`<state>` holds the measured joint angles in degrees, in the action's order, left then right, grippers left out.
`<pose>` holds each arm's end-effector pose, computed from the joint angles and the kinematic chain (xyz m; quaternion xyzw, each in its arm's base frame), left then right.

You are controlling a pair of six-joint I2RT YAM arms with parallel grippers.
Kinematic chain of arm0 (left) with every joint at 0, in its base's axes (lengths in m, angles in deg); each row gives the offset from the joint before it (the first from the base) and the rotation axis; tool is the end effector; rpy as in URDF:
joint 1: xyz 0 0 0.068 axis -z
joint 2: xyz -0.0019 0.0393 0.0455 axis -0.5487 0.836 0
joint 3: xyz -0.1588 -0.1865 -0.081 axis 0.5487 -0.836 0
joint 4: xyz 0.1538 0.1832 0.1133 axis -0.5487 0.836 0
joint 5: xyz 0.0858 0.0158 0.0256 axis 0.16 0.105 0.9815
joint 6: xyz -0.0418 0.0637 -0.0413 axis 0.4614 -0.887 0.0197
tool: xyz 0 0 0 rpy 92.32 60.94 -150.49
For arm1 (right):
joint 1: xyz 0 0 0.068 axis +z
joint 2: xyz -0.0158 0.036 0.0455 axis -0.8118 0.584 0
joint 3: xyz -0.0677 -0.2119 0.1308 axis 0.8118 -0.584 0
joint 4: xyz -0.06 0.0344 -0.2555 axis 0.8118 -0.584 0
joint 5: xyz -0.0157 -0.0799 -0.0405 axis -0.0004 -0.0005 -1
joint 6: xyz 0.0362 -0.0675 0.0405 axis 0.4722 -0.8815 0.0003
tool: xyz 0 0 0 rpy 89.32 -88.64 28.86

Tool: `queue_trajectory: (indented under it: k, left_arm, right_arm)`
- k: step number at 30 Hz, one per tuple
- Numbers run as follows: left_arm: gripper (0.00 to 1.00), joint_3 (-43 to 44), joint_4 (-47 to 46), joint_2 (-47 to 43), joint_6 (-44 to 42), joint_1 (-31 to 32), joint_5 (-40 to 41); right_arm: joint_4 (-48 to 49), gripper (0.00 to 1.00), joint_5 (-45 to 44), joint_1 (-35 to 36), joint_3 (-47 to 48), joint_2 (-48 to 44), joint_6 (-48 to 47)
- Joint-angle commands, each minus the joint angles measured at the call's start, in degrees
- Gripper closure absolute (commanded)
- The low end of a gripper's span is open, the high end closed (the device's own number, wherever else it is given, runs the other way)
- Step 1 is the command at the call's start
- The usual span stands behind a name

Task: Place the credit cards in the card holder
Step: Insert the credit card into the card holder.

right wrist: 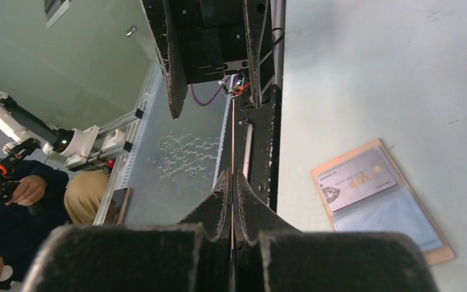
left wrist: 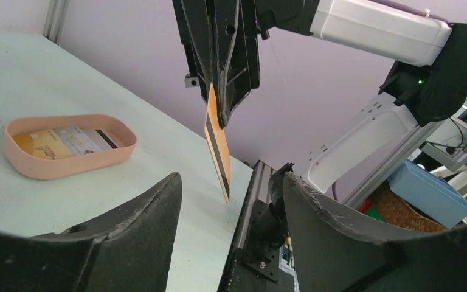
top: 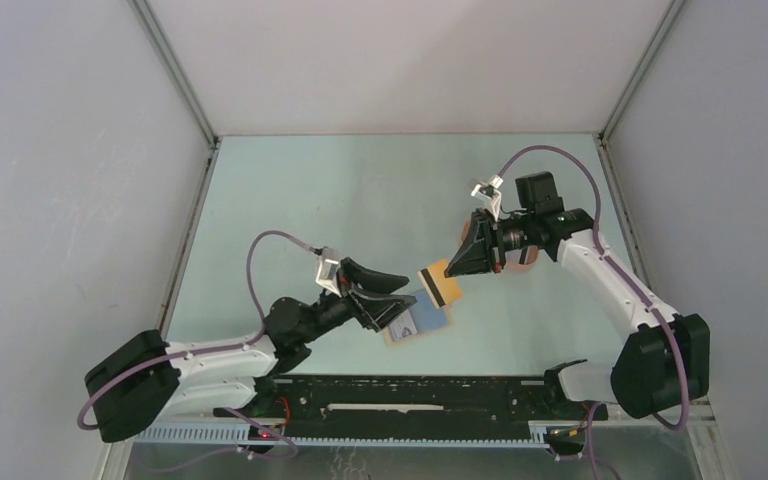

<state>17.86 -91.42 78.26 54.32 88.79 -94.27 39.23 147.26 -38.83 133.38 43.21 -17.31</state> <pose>0.1275 -0.2095 0.2350 0.1672 0.5512 -0.6211 0.5314 0.2338 0.1434 0.2833 -0.4202 0.6068 0.6188 0.2689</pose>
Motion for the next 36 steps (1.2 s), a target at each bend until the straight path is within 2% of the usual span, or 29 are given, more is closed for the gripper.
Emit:
queue_trajectory:
  k: [1, 3, 10, 19, 26, 36]
  left_arm:
    - [0.37, 0.1, -6.8, 1.9, 0.4, 0.3, 2.9]
    - [0.45, 0.8, -9.0, 3.9, 1.1, 0.3, 3.2]
    - [0.52, 2.7, -12.6, 9.6, 3.9, 0.3, 0.1]
    - [0.57, 3.2, -13.5, 12.7, 4.5, 2.9, 4.3]
    - [0.6, 3.4, -18.9, 16.9, 5.8, 5.0, 9.0]
    - [0.6, 3.9, -19.2, 19.6, 6.9, 5.0, 12.8]
  right_arm:
    - [2.7, 1.0, 1.9, 1.9, 0.1, 1.5, 2.7]
    - [2.7, 1.0, 1.8, 2.1, 0.1, 2.1, 2.8]
    - [3.2, 1.0, 1.9, 2.3, 0.1, 3.3, 3.4]
    - [6.3, 1.0, 0.5, 2.3, 0.1, 4.1, 8.1]
    - [24.6, 1.0, -3.1, 2.4, -5.6, 2.0, 26.0]
    - [30.3, 1.0, -3.7, 1.8, -7.5, -0.2, 31.9]
